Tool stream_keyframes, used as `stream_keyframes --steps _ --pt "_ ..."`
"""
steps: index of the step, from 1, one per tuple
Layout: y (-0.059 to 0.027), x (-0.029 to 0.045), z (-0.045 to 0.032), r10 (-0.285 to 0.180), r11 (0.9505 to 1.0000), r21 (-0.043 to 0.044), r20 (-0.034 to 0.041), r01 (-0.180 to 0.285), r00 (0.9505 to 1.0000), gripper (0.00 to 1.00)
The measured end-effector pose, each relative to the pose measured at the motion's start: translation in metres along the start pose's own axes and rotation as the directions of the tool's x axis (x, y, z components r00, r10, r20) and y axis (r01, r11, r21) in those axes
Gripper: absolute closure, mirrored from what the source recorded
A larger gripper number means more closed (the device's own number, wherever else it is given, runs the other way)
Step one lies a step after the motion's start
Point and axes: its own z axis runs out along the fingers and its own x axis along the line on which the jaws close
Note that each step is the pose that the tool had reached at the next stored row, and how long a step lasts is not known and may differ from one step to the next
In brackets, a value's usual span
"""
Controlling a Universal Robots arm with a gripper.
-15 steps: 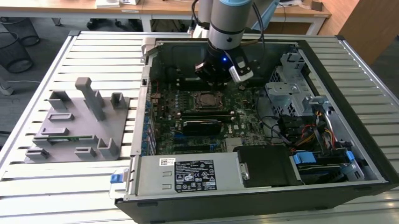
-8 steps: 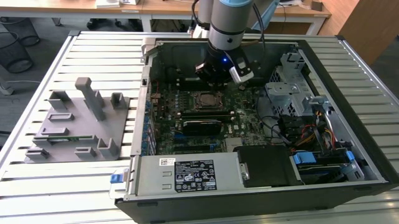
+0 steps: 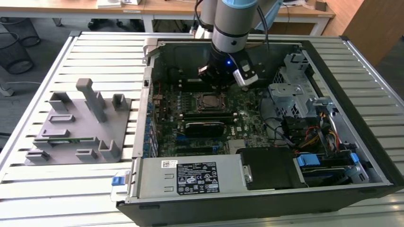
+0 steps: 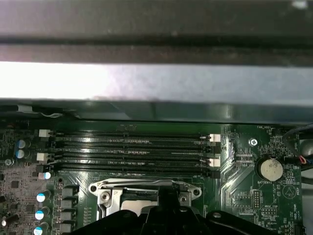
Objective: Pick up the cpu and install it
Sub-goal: 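Install the second cpu locking lever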
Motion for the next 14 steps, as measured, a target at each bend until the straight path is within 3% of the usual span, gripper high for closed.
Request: stream_keyframes --steps 8,14 --pt "-0.0042 -0.0001 -0.0013 0.000 1.0000 0.0003 -0.0001 0.000 1.0000 0.89" --pt "-0.0027 0.0002 -0.0153 0.000 1.0000 0.0002 -0.0001 0.000 1.0000 0.89"
